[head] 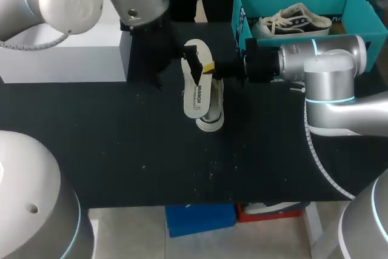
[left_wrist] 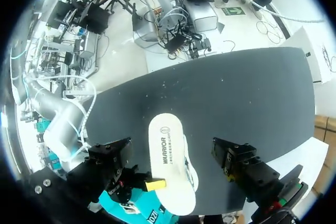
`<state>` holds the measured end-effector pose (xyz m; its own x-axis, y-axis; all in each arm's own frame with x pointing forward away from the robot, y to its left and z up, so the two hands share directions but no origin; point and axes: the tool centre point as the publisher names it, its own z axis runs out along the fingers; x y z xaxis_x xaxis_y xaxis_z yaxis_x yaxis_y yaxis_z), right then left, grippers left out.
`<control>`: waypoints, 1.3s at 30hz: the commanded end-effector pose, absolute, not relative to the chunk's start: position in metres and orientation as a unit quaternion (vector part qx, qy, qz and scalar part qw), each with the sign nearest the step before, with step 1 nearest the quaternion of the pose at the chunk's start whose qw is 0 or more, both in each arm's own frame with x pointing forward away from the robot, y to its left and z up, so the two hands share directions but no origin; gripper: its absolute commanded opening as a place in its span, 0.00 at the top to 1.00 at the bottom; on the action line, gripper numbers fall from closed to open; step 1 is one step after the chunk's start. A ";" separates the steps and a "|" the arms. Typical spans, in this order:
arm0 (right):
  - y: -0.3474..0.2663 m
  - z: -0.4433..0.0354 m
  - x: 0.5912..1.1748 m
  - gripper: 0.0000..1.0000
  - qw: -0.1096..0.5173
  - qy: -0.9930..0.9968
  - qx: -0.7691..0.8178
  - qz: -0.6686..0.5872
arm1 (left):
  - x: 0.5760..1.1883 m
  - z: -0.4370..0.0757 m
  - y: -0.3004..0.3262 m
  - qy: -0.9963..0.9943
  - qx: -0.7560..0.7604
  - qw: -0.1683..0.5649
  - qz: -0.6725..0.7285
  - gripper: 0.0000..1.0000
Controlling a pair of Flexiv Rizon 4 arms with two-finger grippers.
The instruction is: Take the shoe out of the shoebox, open the shoe tongue, remove and reinsert the insole, then place the shoe into the shoebox
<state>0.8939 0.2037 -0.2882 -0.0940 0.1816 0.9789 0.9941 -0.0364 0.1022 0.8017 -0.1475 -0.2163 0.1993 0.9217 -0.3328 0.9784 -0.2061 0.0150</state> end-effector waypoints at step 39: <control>0.204 -0.288 0.893 1.00 0.415 -0.555 -0.530 -0.489 | 0.796 -0.247 -0.110 0.509 0.588 0.438 -0.451 0.00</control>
